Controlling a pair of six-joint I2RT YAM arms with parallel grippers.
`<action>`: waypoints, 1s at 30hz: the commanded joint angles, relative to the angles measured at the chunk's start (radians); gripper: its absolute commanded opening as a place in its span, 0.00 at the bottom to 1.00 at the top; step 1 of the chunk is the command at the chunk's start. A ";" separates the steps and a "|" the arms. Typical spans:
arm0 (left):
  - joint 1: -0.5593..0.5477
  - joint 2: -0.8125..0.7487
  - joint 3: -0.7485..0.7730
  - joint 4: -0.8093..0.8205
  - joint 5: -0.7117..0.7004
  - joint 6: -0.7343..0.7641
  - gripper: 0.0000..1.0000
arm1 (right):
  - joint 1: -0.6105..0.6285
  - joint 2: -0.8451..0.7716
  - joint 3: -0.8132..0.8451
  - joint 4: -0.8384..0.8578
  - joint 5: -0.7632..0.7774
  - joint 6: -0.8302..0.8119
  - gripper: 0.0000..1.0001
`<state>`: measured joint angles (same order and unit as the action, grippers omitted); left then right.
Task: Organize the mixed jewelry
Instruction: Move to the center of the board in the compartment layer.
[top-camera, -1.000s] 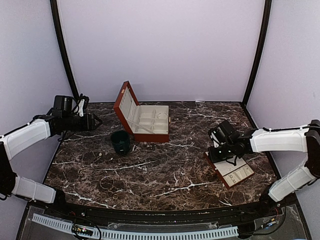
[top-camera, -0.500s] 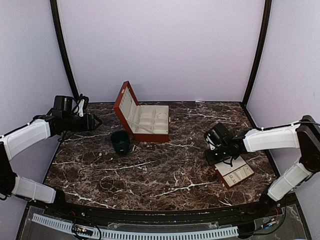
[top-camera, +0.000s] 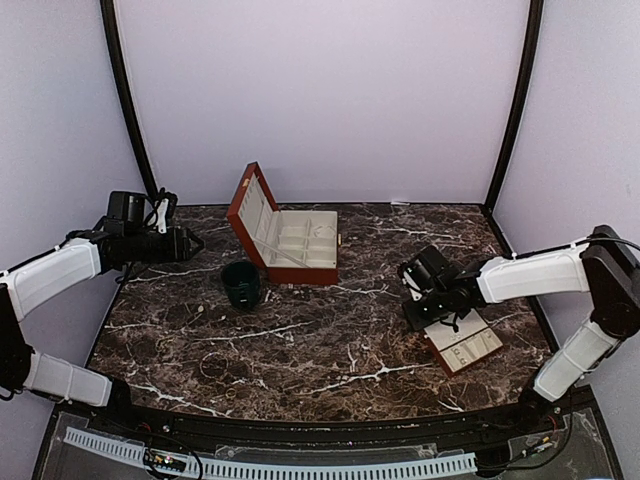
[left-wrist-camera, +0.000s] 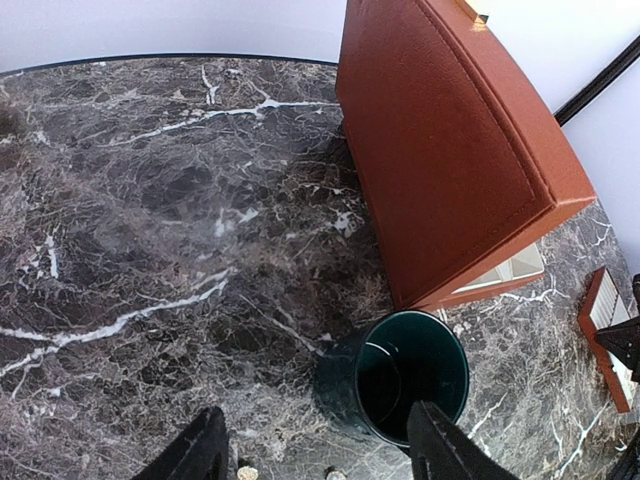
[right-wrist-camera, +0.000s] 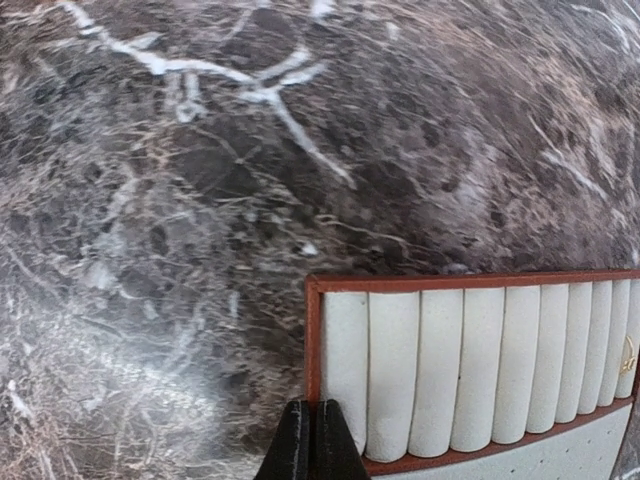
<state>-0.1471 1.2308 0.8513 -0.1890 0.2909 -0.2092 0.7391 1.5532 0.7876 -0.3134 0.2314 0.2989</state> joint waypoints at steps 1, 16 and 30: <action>-0.003 -0.033 -0.012 -0.003 -0.013 0.009 0.63 | 0.066 0.022 0.046 0.071 -0.128 -0.091 0.00; -0.003 -0.053 -0.014 -0.004 -0.026 0.012 0.64 | 0.425 0.303 0.361 0.106 -0.311 -0.259 0.00; -0.004 -0.077 -0.038 -0.024 -0.034 -0.042 0.72 | 0.453 0.265 0.366 0.203 -0.344 -0.220 0.38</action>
<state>-0.1471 1.1942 0.8459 -0.1898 0.2695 -0.2142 1.1931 1.8771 1.1709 -0.1989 -0.1089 0.0528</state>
